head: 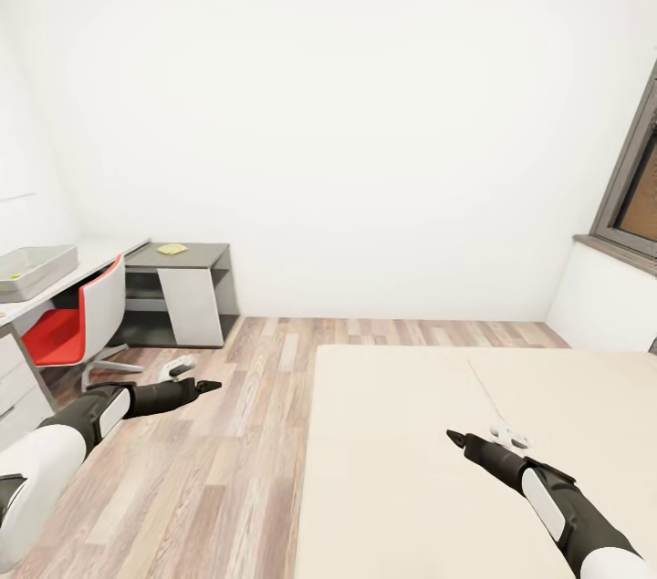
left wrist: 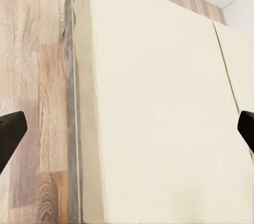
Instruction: Put all the toys in the child's room - the three board games (two on the bed and one on the table), the two jigsaw puzzles on the table, and the tennis ball on the table - inside the toy box on the table in the child's room.
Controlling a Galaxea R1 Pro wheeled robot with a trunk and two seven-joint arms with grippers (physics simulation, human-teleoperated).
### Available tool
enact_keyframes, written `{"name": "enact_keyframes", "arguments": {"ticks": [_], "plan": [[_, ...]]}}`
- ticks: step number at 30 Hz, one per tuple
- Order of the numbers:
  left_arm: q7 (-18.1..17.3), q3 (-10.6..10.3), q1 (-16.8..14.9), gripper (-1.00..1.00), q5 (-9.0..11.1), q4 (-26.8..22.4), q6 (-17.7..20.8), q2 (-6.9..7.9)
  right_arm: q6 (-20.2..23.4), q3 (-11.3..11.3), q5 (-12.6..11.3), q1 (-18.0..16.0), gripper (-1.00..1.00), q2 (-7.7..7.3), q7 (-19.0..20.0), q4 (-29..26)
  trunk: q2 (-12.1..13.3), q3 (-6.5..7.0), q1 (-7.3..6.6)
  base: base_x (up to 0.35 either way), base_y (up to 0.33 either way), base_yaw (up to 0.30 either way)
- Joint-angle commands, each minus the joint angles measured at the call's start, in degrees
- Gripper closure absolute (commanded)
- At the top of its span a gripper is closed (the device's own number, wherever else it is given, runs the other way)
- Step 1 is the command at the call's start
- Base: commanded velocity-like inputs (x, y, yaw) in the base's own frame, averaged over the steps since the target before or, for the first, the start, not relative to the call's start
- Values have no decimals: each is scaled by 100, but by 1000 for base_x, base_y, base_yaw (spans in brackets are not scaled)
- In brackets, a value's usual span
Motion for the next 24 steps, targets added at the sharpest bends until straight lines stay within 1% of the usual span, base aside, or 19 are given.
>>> {"name": "enact_keyframes", "arguments": {"ticks": [1,24], "plan": [[-9,29,-2,-100,14,-1,56,-4,42,-20,-38,-1,-100,2,18,-3,-4,-3,2,0,-244,0],[-12,29,-1,-100,17,-1,54,-2,42,-20,-38,-1,-100,2,18,-11,-4,-3,2,0,-251,0]]}}
